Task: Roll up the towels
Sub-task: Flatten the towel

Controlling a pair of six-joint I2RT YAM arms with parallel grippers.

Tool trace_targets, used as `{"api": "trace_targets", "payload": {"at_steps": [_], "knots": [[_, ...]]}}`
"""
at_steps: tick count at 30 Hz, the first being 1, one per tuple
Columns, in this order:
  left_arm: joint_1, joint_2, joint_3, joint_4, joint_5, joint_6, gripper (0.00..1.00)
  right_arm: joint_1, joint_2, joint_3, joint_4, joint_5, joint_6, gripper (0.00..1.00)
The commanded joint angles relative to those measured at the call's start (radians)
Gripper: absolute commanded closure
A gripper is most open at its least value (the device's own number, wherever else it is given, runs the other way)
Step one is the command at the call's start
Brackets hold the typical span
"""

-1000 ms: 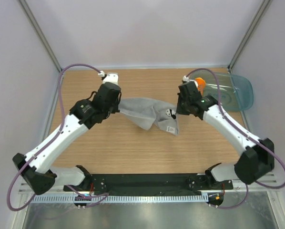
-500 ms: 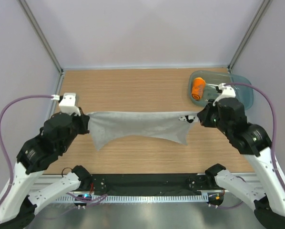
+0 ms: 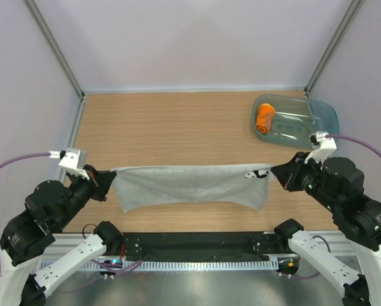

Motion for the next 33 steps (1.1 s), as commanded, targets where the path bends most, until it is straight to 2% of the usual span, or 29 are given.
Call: {"api": "trace_targets", "payload": {"at_steps": [1, 7, 10, 13, 18, 19, 23, 27, 30, 32, 33], "knots": [[0.005, 0.043, -0.051, -0.014, -0.014, -0.009, 0.99, -0.005, -0.013, -0.018, 0.009, -0.032, -0.004, 0.99], [0.005, 0.236, -0.084, -0.013, -0.12, -0.06, 1.0, -0.006, 0.151, -0.226, 0.143, 0.016, 0.071, 0.99], [0.007, 0.383, -0.078, -0.007, -0.146, -0.066, 0.99, -0.006, 0.281, -0.251, 0.222, 0.065, 0.086, 0.99], [0.051, 0.529, -0.104, 0.084, -0.118, -0.04, 0.99, -0.006, 0.411, -0.244, 0.306, 0.115, 0.085, 0.99], [0.21, 0.766, -0.118, 0.205, 0.048, -0.04, 1.0, -0.008, 0.612, -0.193, 0.377, 0.201, 0.066, 0.99], [0.276, 0.794, -0.106, 0.201, 0.082, -0.043, 0.99, -0.013, 0.642, -0.185, 0.401, 0.212, 0.057, 0.99], [0.376, 0.928, -0.042, 0.21, 0.096, -0.046, 1.0, -0.02, 0.798, -0.124, 0.447, 0.221, 0.039, 0.99], [0.396, 1.079, 0.073, 0.197, 0.043, -0.051, 1.0, -0.045, 0.974, -0.028, 0.47, 0.215, 0.023, 0.99], [0.409, 1.204, 0.136, 0.179, -0.005, -0.057, 0.99, -0.072, 1.045, 0.034, 0.476, 0.218, 0.006, 0.99], [0.425, 1.273, 0.152, 0.191, 0.007, -0.06, 1.0, -0.103, 1.117, 0.071, 0.467, 0.211, -0.004, 0.99], [0.454, 1.29, 0.156, 0.197, 0.068, -0.053, 0.99, -0.112, 1.139, 0.113, 0.46, 0.202, -0.021, 0.99]]}}
